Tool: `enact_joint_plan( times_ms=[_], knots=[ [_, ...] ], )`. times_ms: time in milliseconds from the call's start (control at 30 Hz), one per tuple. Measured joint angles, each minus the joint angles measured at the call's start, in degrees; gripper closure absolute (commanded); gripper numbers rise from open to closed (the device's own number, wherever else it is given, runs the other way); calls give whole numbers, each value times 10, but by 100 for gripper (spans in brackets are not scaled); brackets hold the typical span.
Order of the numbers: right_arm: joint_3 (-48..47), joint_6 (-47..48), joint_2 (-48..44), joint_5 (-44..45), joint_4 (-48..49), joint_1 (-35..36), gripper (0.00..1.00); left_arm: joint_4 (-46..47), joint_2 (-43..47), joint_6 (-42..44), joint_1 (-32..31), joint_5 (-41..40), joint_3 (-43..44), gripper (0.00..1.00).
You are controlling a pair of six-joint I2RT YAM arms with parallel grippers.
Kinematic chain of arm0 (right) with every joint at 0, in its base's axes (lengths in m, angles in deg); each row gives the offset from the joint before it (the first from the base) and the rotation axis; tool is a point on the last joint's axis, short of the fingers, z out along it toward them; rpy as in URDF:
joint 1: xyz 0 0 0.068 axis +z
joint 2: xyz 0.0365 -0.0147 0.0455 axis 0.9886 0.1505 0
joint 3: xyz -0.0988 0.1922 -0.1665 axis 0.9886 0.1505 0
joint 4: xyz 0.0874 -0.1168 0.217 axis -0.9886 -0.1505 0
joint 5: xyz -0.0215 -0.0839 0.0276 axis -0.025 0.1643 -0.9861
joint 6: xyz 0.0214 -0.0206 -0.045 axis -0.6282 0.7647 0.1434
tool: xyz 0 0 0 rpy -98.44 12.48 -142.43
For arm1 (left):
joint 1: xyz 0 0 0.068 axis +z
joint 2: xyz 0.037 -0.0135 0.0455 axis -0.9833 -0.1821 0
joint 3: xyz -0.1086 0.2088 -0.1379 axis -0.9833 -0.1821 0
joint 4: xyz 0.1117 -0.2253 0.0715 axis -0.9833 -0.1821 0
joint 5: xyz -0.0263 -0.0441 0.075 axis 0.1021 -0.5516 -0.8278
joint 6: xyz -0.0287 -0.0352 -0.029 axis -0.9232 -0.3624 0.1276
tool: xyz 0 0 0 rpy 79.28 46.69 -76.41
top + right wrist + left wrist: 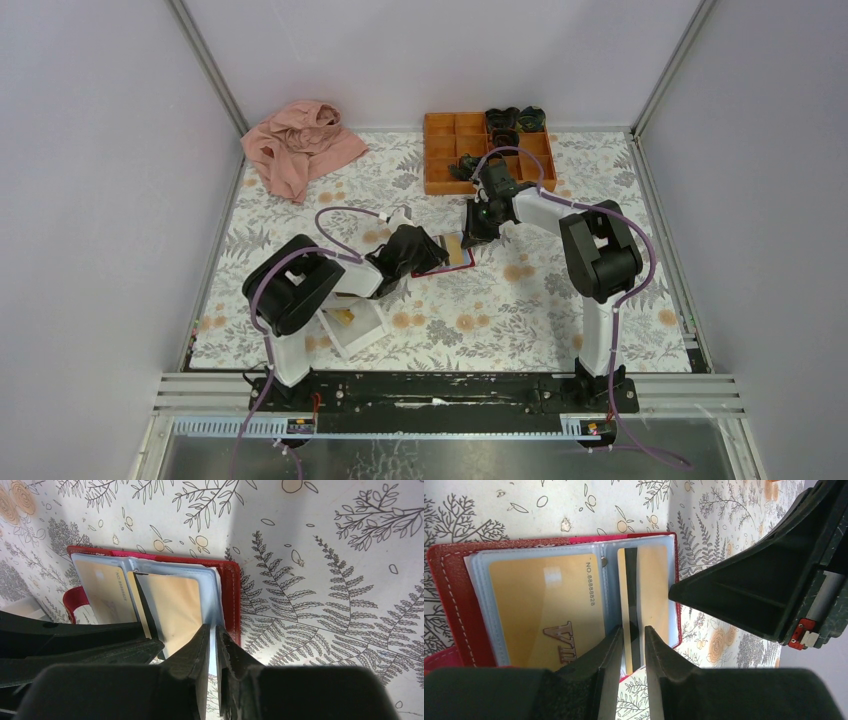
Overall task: Put the credit cards into the card holder
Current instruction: Insert the credit card into the card holder.
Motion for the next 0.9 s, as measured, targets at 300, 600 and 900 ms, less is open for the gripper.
enact_joint_plan(
  times_ms=[300,600,900],
  knots=[
    [-4,1,0,13,-3,3,75,-7,3,0,-1,0,-1,70],
    [-4,1,-4,29,-4,7,74,-11,8,1,-1,0,-3,70],
    [-3,4,-10,66,-4,8,74,-12,8,6,-1,0,-3,70]
  ],
)
